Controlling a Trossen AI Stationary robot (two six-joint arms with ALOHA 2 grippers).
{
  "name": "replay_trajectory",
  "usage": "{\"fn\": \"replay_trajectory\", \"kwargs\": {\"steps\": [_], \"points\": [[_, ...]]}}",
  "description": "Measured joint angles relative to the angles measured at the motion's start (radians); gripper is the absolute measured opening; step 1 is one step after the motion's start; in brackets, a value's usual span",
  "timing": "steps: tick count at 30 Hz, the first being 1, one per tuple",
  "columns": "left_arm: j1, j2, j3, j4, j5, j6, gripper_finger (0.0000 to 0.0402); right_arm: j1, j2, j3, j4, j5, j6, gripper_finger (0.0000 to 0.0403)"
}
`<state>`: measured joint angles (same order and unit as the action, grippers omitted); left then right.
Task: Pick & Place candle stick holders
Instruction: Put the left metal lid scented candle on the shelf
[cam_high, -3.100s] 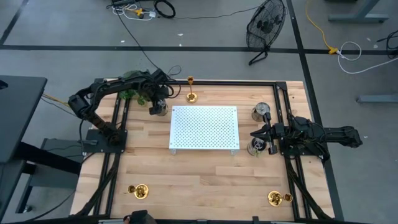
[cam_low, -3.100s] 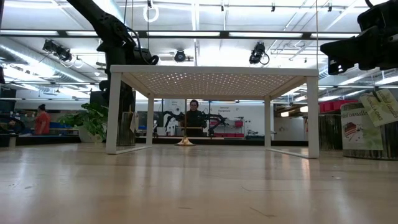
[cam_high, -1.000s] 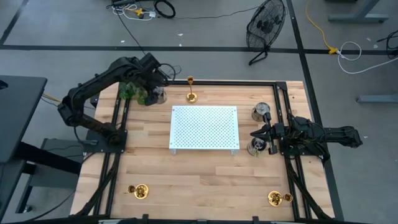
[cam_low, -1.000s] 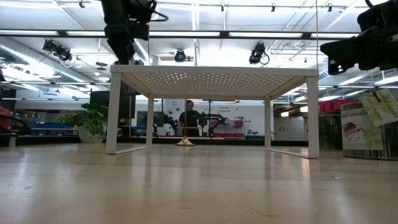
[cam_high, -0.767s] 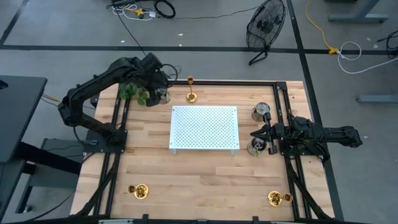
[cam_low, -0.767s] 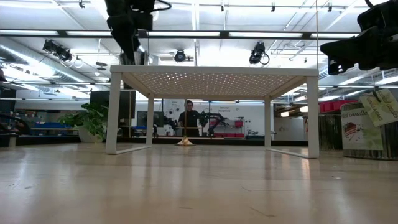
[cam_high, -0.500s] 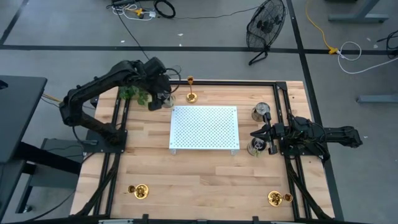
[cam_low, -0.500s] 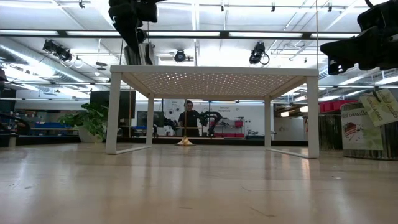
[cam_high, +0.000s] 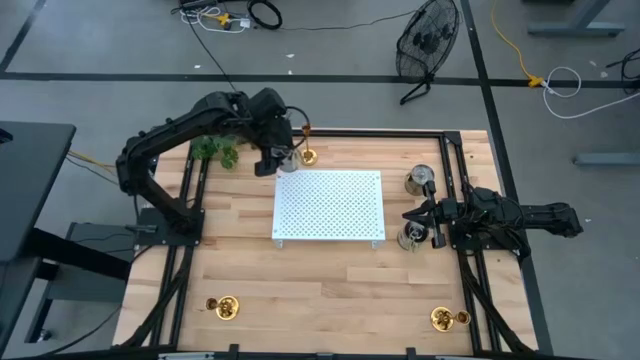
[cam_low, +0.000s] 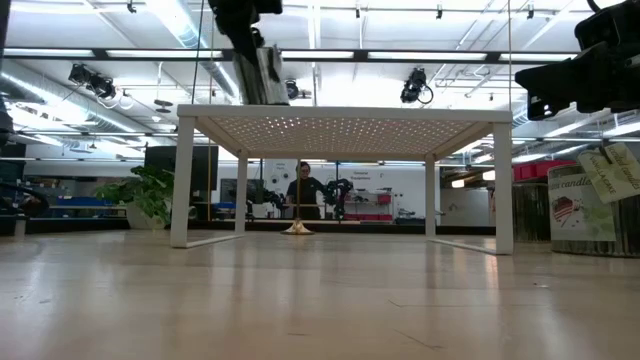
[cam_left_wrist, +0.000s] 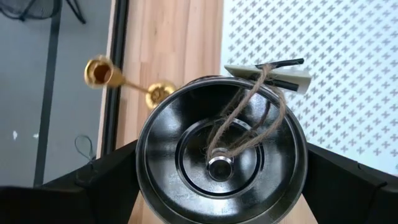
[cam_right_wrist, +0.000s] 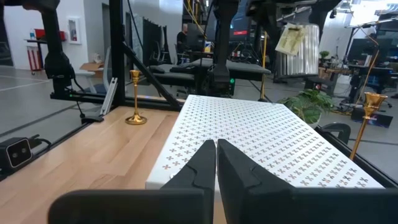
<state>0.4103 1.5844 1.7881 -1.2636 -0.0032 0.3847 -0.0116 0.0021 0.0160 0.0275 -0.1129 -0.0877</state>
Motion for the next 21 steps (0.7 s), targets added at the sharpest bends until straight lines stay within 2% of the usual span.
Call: {"fn": "replay_trajectory", "kwargs": {"steps": [10, 21], "points": [[-0.056, 0.083, 0.046, -0.005, 0.011, 0.0, 0.0378, 0.0, 0.0, 0.0, 0.0, 0.0, 0.0, 0.0021], [-0.115, 0.1, 0.046, 0.005, 0.036, -0.007, 0.0378, 0.0, 0.0, 0.0, 0.0, 0.0, 0.0, 0.0021]]}}
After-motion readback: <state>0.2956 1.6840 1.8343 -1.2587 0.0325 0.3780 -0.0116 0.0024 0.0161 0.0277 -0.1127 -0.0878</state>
